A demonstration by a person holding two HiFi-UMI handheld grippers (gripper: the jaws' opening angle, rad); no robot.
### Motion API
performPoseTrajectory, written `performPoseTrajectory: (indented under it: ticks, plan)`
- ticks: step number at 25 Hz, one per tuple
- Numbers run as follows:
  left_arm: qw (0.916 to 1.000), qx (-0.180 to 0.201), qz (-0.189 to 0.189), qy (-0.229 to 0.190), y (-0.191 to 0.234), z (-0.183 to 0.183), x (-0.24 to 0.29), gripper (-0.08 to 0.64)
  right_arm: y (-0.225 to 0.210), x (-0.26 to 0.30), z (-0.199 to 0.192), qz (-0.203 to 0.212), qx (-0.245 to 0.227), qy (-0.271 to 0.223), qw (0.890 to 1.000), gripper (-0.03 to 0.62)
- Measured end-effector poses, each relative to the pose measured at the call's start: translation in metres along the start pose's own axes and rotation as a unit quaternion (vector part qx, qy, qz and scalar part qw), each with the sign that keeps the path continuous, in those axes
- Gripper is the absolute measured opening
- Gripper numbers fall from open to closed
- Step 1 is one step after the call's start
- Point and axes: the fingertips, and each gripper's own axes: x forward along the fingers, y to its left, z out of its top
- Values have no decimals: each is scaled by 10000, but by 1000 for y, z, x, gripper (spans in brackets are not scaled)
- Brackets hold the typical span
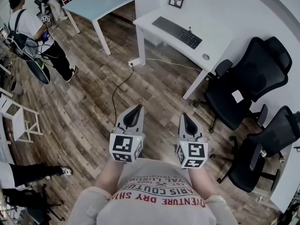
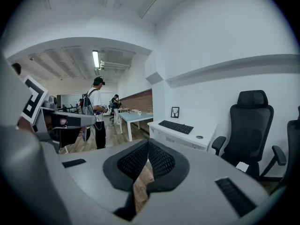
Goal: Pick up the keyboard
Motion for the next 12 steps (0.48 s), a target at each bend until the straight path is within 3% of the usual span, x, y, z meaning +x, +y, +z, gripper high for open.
performPoseTrajectory:
  ticks: [8, 12]
  plan:
    - [9993, -1, -369, 70, 106, 31, 53, 32, 39, 95, 33, -413, 98, 133, 9990, 26]
    - [9982, 195, -573, -11, 157, 40, 75, 32, 63, 145, 41, -567, 129, 149, 9982, 26]
